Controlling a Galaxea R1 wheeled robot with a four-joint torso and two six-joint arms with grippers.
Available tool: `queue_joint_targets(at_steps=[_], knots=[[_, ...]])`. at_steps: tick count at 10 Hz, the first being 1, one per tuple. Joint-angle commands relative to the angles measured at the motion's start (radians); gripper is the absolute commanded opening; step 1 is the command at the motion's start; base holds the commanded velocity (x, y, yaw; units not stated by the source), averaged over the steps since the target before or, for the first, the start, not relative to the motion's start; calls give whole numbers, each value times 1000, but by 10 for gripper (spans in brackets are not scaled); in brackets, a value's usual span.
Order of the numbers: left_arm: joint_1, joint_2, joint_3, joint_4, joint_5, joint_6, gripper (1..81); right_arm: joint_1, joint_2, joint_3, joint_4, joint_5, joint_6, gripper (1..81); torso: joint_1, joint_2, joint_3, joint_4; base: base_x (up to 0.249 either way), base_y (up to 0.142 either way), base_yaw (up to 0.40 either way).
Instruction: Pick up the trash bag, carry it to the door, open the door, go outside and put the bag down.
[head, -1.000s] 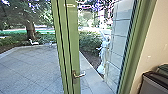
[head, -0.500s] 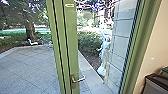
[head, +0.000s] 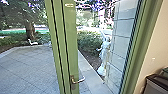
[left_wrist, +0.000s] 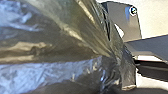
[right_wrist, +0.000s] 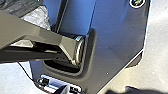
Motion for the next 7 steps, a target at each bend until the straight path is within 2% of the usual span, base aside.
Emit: queue_joint_targets(at_steps=[1,2,3,7], knots=[[-27,5,7,5,11,9,10,40,-2,2,-4,-58,-1,811,0,0,0,0,0,0,0],[-9,7,10,8,-74,9,10,40,-2,2,-6,-59,-2,811,0,0,0,0,0,0,0],[-4,4,10,4,-105,9,10,38,-2,7,-7,-59,-2,811,0,0,0,0,0,0,0],[-3,1,10,7,-108,9,10,32,14,2,-9,-59,-2,811,0,0,0,0,0,0,0]])
